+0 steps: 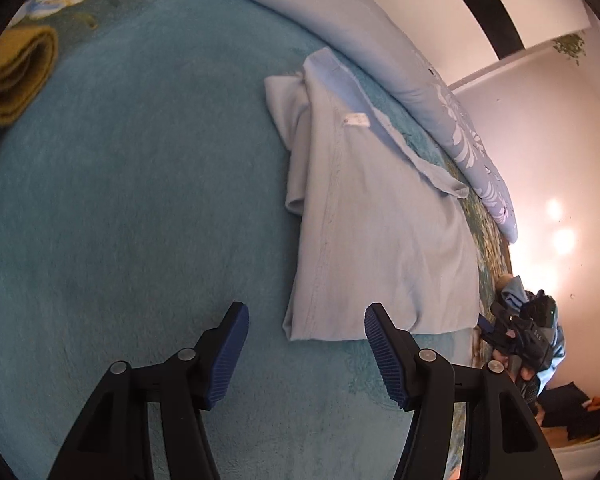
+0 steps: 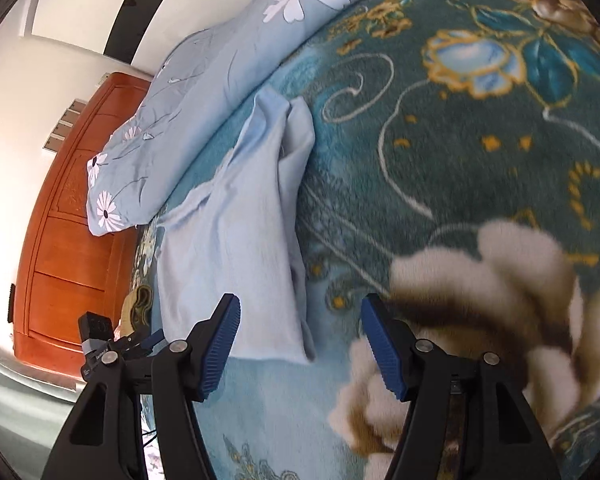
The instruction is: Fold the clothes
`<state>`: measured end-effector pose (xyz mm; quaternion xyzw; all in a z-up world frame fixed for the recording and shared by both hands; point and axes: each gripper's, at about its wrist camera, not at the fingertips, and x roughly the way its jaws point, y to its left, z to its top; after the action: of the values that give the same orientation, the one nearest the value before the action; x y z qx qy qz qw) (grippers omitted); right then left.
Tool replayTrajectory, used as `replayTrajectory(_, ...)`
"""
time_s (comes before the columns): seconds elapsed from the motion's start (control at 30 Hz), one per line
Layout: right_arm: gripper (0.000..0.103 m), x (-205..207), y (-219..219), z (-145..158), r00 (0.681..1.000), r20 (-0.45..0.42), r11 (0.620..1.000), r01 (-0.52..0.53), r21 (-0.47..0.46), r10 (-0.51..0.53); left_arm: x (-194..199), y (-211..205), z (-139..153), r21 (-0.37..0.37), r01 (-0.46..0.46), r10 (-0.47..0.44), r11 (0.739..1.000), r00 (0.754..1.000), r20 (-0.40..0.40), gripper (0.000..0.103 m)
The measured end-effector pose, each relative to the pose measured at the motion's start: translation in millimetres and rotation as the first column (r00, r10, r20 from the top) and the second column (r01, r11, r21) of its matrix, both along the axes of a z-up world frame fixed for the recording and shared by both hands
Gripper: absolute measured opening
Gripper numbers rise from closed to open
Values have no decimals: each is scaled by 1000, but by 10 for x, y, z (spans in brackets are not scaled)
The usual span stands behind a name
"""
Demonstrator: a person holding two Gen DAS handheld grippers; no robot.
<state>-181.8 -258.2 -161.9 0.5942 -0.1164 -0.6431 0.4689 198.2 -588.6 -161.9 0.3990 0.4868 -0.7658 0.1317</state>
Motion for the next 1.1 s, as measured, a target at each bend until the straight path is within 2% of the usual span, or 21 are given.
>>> replayTrajectory(0.07,65,76,15,-12,1000,9,1000,15,-25,-14,34,-15,-17,43,-33,35,998,998,-45,65)
replayTrajectory(0.13,65,148,-47,-52,998,56,998,0,-55,3,-14,-34,-52,97,-17,25,995,997,-79,65)
replayTrajectory(0.2,63,211,-132,-36,999,35,999,1,-49,1,-58,6,-56,97,-5,13,995,997,-81,63)
replayTrajectory(0.23,56,227,-144,-25,1000,19,999,8,-52,-7,-64,15,-63,95,-10,18,995,996,-82,63)
replayTrajectory(0.27,42,242,-157,-13,1000,2,998,15,-56,-15,-62,19,-74,100,-17,26,995,996,-89,58)
replayTrajectory(0.3,36,240,-152,-23,1000,11,997,28,-68,-27,-61,23,-85,105,-24,34,994,995,-96,51)
replayTrajectory(0.37,15,224,-121,-58,998,42,994,57,-90,-54,-52,31,-112,113,-40,51,993,994,-101,14)
replayTrajectory(0.4,12,219,-99,-69,997,50,993,71,-92,-67,-42,36,-125,113,-51,62,992,993,-97,6)
replayTrajectory(0.43,8,216,-78,-57,996,45,993,79,-91,-76,-34,43,-122,106,-64,74,992,993,-95,5)
replayTrajectory(0.67,2,315,125,232,997,-27,992,69,-106,-73,192,101,135,63,-102,110,993,982,-151,3)
replayTrajectory(0.8,2,435,300,350,996,-44,991,65,-118,-71,413,203,176,45,-93,98,995,987,-130,1)
replayTrajectory(0.87,2,482,361,361,996,-37,990,72,-119,-77,514,221,175,39,-118,121,992,986,-118,0)
replayTrajectory(1.03,4,562,448,304,996,-6,992,86,-93,-87,470,232,40,144,-163,181,976,975,-127,2)
replayTrajectory(1.1,4,580,439,256,995,7,991,101,-89,-101,470,250,-13,184,-190,216,964,968,-130,11)
